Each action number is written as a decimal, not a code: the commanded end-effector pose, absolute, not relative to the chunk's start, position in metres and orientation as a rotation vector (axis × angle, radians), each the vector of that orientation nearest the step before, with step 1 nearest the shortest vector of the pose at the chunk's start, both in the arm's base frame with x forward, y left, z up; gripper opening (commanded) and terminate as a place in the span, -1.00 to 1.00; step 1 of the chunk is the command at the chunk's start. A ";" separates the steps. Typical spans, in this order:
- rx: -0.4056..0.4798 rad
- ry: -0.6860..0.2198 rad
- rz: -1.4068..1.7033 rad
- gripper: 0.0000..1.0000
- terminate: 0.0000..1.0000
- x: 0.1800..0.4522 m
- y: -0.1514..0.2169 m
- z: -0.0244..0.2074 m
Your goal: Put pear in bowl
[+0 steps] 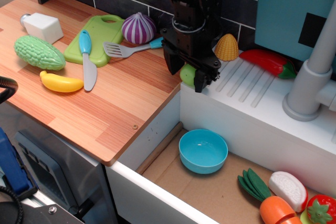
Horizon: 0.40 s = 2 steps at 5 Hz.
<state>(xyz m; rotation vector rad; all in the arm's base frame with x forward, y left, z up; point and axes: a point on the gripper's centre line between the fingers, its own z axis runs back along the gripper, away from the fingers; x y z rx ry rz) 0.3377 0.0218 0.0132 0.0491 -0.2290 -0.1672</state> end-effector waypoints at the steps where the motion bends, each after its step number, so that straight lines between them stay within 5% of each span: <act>1: 0.053 -0.292 -0.161 -1.00 -1.00 0.352 0.024 0.020; 2: 0.055 -0.256 -0.135 -1.00 -1.00 0.348 0.016 0.029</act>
